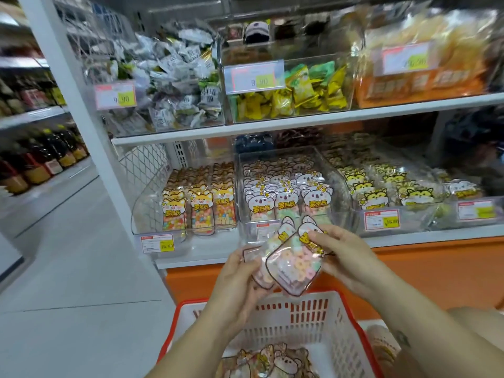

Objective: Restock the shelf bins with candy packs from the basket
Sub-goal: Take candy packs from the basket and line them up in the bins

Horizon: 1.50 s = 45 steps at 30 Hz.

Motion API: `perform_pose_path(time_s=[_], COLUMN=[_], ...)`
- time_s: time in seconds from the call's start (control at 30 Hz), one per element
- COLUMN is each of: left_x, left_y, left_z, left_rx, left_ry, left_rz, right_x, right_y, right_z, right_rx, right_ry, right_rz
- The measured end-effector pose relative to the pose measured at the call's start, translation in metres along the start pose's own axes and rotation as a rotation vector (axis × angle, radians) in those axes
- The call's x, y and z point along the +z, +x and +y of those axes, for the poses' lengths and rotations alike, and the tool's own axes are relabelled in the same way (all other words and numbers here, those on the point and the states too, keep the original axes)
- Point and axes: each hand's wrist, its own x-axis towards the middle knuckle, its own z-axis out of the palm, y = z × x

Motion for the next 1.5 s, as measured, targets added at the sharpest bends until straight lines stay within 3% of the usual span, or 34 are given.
perform_pose_path(time_s=[0.1, 0.2, 0.3, 0.43, 0.57, 0.67, 0.83, 0.93, 1.1, 1.17, 1.33, 1.5], left_x=[0.004, 0.005, 0.020, 0.055, 0.069, 0.059, 0.037, 0.030, 0.028, 0.027, 0.020, 0.028], left_y=[0.004, 0.017, 0.034, 0.063, 0.103, 0.132, 0.160, 0.168, 0.168, 0.163, 0.153, 0.140], left_z=[0.002, 0.029, 0.069, 0.108, 0.127, 0.128, 0.108, 0.092, 0.085, 0.085, 0.092, 0.091], left_rx=[-0.081, -0.094, 0.113, 0.319, 0.495, 0.534, 0.474, 0.452, 0.532, 0.579, 0.599, 0.606], left_ry=[0.013, 0.233, 0.721, 0.972, 1.032, 0.986, 1.297, 1.452, 2.145, 2.314, 2.294, 2.352], left_rz=[-0.039, -0.139, -0.169, -0.241, -0.136, 0.011, 0.095, 0.043, -0.038, -0.042, -0.031, -0.068], right_x=[-0.002, -0.001, 0.009, 0.027, 0.029, 0.019, -0.005, -0.003, -0.001, 0.002, -0.001, 0.007], right_y=[0.001, 0.005, 0.011, 0.029, 0.056, 0.074, 0.118, 0.134, 0.146, 0.148, 0.153, 0.147], right_z=[-0.007, -0.028, -0.052, -0.075, -0.098, -0.107, -0.096, -0.080, -0.062, -0.065, -0.087, -0.092], right_rx=[0.003, -0.114, -0.295, -0.510, -0.698, -0.794, -0.700, -0.567, -0.420, -0.389, -0.331, -0.442], right_ry=[-0.022, -0.206, -0.508, -0.674, -0.701, -0.718, -1.038, -1.224, -1.515, -1.661, -1.604, -1.495], right_rz=[-0.006, -0.010, -0.017, -0.021, 0.056, 0.113, 0.128, -0.013, -0.029, -0.029, -0.033, 0.008])
